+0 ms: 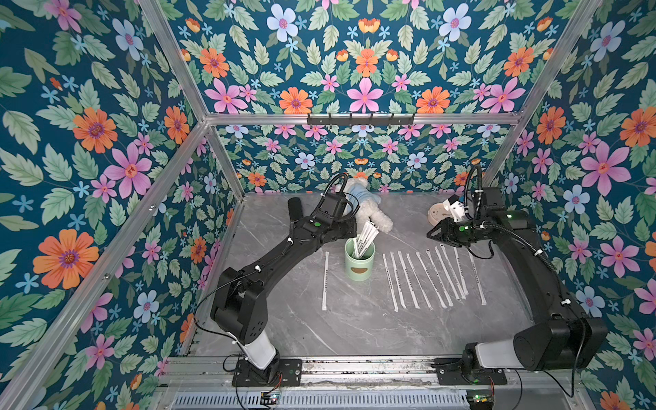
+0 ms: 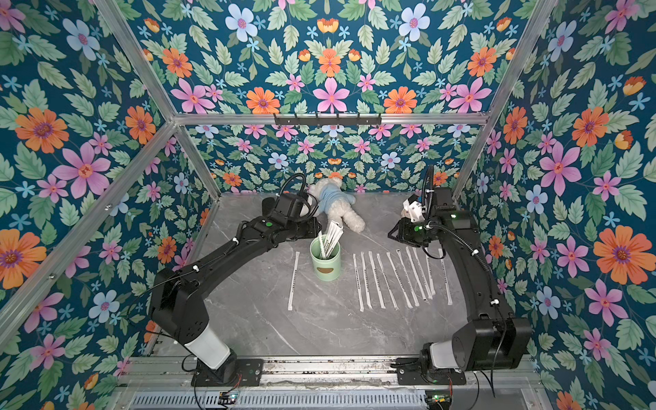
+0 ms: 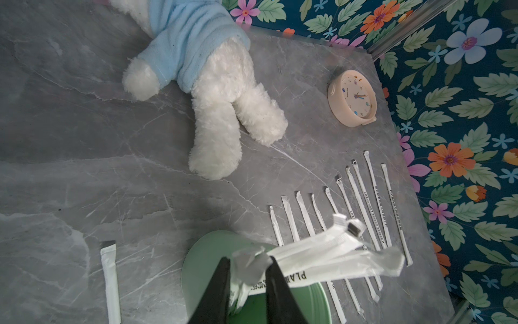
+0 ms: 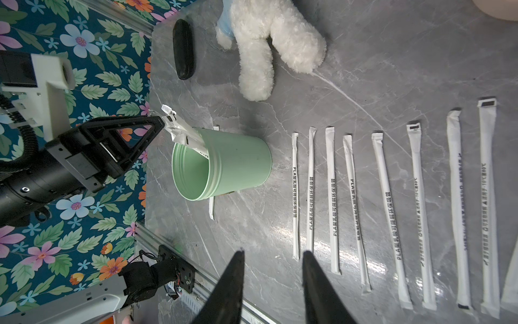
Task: Take the straws out of the storage container
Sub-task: Pick up the straw from the container.
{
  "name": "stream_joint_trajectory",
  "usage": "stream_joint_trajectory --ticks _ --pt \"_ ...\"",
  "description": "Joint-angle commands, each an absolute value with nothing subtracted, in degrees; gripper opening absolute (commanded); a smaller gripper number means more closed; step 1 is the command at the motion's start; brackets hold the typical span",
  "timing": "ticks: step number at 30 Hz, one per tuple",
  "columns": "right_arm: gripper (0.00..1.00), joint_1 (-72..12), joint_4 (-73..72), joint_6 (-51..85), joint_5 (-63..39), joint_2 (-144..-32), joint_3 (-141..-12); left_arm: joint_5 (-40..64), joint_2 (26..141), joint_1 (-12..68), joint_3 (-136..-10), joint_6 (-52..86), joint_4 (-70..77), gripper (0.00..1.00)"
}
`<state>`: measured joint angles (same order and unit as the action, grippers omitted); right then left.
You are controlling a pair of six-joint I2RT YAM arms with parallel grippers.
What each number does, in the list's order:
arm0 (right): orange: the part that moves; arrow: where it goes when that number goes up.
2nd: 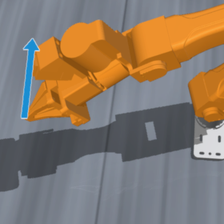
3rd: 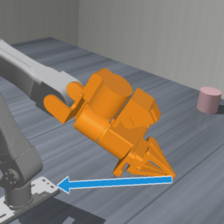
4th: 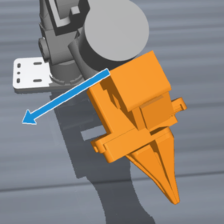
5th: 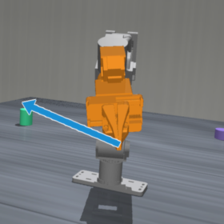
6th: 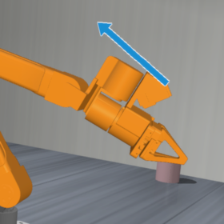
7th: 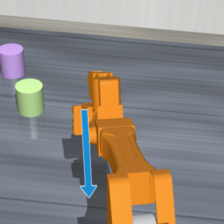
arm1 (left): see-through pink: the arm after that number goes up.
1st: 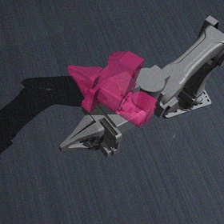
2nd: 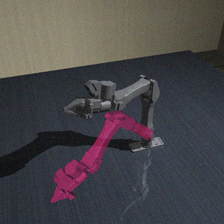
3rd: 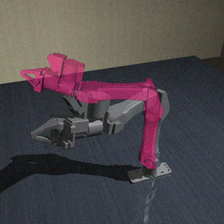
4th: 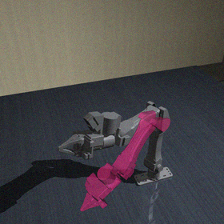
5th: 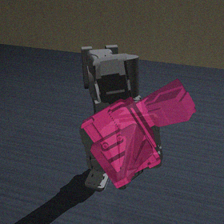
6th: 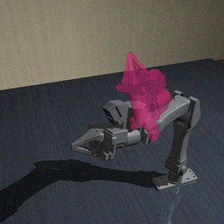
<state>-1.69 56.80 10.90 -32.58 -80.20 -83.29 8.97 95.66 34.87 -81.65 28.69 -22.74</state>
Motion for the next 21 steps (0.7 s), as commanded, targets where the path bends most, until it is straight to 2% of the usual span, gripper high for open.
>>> stream_joint_trajectory --ticks 1,7,21 --pt "0.37 -1.7 56.5 10.3 -32.6 -80.4 -83.1 9.3 95.6 34.9 -81.8 28.9 -22.7 0.21" --pt "0.36 -1.7 56.5 10.4 -32.6 -80.4 -83.3 9.7 95.3 34.9 -81.4 28.8 -22.7 0.15" --pt "0.37 -1.7 54.6 11.6 -34.1 -80.6 -82.4 9.7 90.8 36.0 -80.6 29.0 -24.6 0.1"
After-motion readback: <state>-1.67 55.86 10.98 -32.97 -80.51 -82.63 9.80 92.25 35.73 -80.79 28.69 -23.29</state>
